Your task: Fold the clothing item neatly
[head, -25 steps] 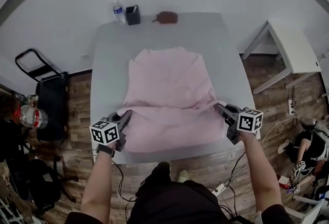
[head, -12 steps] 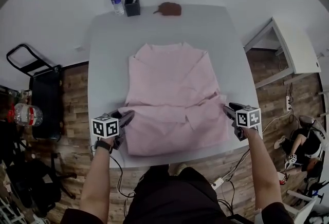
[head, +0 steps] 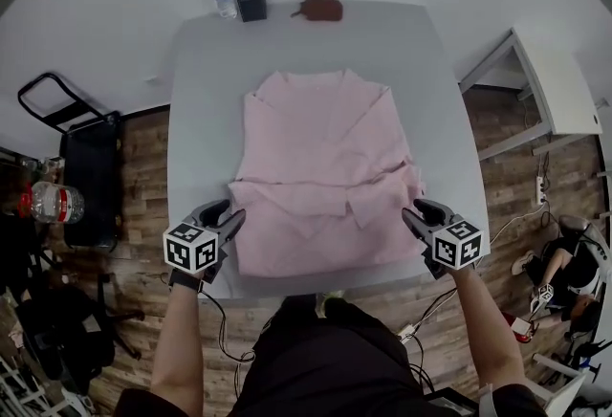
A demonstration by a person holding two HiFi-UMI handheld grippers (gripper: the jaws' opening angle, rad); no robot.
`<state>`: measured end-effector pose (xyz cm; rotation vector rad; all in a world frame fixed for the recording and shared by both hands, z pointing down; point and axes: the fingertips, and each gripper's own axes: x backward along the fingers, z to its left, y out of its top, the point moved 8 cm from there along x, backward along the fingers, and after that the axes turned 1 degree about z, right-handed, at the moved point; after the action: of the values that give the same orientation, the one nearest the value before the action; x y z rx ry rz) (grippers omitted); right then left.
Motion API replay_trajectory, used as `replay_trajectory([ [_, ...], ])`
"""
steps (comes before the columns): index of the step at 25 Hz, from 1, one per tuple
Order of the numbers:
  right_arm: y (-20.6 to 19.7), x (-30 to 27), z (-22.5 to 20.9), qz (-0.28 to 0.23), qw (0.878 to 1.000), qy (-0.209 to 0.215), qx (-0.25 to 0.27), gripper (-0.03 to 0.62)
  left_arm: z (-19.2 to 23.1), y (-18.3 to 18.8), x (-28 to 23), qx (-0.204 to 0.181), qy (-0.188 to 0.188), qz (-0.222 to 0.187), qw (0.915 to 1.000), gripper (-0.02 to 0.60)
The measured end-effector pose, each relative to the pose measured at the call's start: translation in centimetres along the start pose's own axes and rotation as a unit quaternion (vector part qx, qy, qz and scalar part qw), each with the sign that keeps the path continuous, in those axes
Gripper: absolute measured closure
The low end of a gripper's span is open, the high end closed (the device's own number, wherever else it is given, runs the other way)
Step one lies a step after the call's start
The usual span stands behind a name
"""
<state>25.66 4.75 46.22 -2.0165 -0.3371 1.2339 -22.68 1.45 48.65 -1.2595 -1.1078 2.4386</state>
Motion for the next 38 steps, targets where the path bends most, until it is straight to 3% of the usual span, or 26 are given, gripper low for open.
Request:
replay_trajectory([
  [4,-1.5,0.5,4.0,0.008,0.996,0.024,0.09,0.45,-6.9,-2.0,0.2,-0.1,0.004,-0.019,0.9948,0.397],
  [8,-4.3,1.5,6.2,0.034,0.983,0.03,0.176,0.448,-12.3,-5.0,-0.8,-0.187,0.016,0.006,0.9822,0.39],
  [10,-6.2,1.8,6.6,0.056,0.971,0.023,0.233,0.448,-14.2,-6.7,-1.5,-0.245,0.03,0.031,0.9686,0.365],
  [13,-9.3,2.4,6.7,0.092,0.944,0.006,0.317,0.448,-16.3,-9.4,-2.7,-0.331,0.06,0.079,0.9385,0.335],
  [17,-12.4,2.8,6.5,0.127,0.901,-0.023,0.414,0.433,-17.2,-12.4,-3.7,-0.399,0.098,0.124,0.9035,0.318],
  [19,-13.8,2.6,6.3,0.141,0.881,-0.038,0.451,0.43,-17.3,-13.5,-4.1,-0.415,0.116,0.134,0.8925,0.318],
  [26,-16.8,0.6,5.2,0.168,0.818,-0.083,0.544,0.421,-16.4,-15.3,-5.6,-0.422,0.186,0.164,0.8718,0.318],
  [30,-16.5,-0.4,4.6,0.16,0.796,-0.107,0.574,0.421,-16.4,-15.6,-6.1,-0.448,0.202,0.167,0.8547,0.318],
  [35,-15.5,-1.6,4.6,0.163,0.78,-0.118,0.593,0.421,-16.0,-15.3,-6.2,-0.447,0.217,0.173,0.8502,0.318],
  [38,-15.2,-1.9,4.6,0.167,0.77,-0.121,0.604,0.422,-16.2,-15.1,-6.6,-0.481,0.214,0.181,0.8308,0.319],
])
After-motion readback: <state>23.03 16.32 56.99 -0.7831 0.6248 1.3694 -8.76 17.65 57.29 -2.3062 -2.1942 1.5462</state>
